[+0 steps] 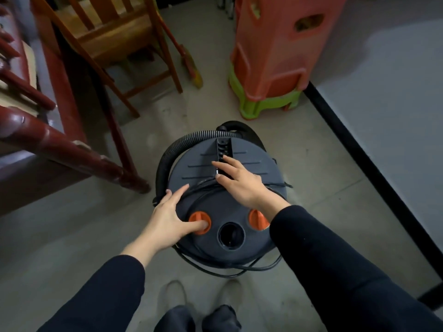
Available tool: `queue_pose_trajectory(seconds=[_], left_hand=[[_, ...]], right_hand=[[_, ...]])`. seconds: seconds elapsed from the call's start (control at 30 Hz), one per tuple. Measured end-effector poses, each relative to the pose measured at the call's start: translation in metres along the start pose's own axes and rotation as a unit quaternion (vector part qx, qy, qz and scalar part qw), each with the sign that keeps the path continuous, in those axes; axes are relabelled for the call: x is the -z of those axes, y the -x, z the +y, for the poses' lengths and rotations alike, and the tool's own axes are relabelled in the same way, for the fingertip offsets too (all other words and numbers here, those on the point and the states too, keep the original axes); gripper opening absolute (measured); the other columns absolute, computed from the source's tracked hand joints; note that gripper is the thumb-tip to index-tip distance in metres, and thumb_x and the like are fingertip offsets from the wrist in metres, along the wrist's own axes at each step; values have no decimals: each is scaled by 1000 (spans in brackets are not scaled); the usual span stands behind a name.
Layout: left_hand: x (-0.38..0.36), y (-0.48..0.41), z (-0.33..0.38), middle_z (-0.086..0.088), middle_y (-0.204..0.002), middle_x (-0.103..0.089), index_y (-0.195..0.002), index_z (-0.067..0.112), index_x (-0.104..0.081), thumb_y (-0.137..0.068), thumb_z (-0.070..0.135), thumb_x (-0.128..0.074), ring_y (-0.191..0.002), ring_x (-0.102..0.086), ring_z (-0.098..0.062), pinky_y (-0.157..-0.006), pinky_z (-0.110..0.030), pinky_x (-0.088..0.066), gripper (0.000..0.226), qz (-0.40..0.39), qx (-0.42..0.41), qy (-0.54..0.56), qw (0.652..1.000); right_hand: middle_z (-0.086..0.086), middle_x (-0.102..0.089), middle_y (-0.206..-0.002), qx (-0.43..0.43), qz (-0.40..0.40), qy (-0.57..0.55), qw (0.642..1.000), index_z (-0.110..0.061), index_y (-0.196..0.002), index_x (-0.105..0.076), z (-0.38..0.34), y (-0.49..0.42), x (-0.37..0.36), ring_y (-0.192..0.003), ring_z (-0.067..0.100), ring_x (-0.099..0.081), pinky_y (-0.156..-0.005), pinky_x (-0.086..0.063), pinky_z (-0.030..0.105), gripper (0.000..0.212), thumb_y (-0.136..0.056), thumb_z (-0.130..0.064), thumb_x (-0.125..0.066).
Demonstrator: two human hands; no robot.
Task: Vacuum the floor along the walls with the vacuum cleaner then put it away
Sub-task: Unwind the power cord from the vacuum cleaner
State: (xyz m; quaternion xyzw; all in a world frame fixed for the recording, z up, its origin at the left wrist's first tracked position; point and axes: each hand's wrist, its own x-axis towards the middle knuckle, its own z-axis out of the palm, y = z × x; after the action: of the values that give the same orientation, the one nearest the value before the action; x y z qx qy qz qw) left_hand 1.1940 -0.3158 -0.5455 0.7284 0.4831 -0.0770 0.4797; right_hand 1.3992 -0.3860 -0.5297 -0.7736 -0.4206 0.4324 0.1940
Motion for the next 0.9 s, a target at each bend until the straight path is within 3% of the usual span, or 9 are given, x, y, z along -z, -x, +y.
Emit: queue_pose_trajectory(seconds=[0.3,0.57,0.7,0.9], left_hand=[[41,-39,11,-2,-162,-16,-145,56,-24,-61,40,-90,-149,-10,-10,-114,-30,-19,108,-69,-78,-101,989],[62,-64,14,7,-159,-25,-141,53,-36,-74,36,-81,-145,-22,-13,-114,-30,-20,83,25,-118,-88,989],[71,-77,19,4,-159,-27,-140,45,-44,-72,45,-74,-146,-22,-17,-120,-39,-19,75,32,-131,-98,986],[72,-90,29,3,-159,-26,-142,47,-39,-86,44,-67,-148,-15,-23,-118,-47,-19,63,56,-162,-158,973]], right_hand=[[-19,-2,-161,-61,75,-87,991,-44,-149,-24,3,10,-20,-146,17,-19,-111,-13,52,49,-100,-50,-31],[-12,0,-161,-88,124,-167,974,-37,-151,-22,-11,-7,-15,-141,28,-29,-111,-27,52,51,-101,-48,-29],[-6,-5,-161,-94,140,-146,975,-33,-151,-25,-14,-16,-8,-137,33,-34,-106,-35,43,52,-102,-47,-27],[0,-14,-158,-116,126,-51,984,-32,-150,-30,-11,-29,14,-133,35,-39,-102,-39,42,54,-100,-52,-28]])
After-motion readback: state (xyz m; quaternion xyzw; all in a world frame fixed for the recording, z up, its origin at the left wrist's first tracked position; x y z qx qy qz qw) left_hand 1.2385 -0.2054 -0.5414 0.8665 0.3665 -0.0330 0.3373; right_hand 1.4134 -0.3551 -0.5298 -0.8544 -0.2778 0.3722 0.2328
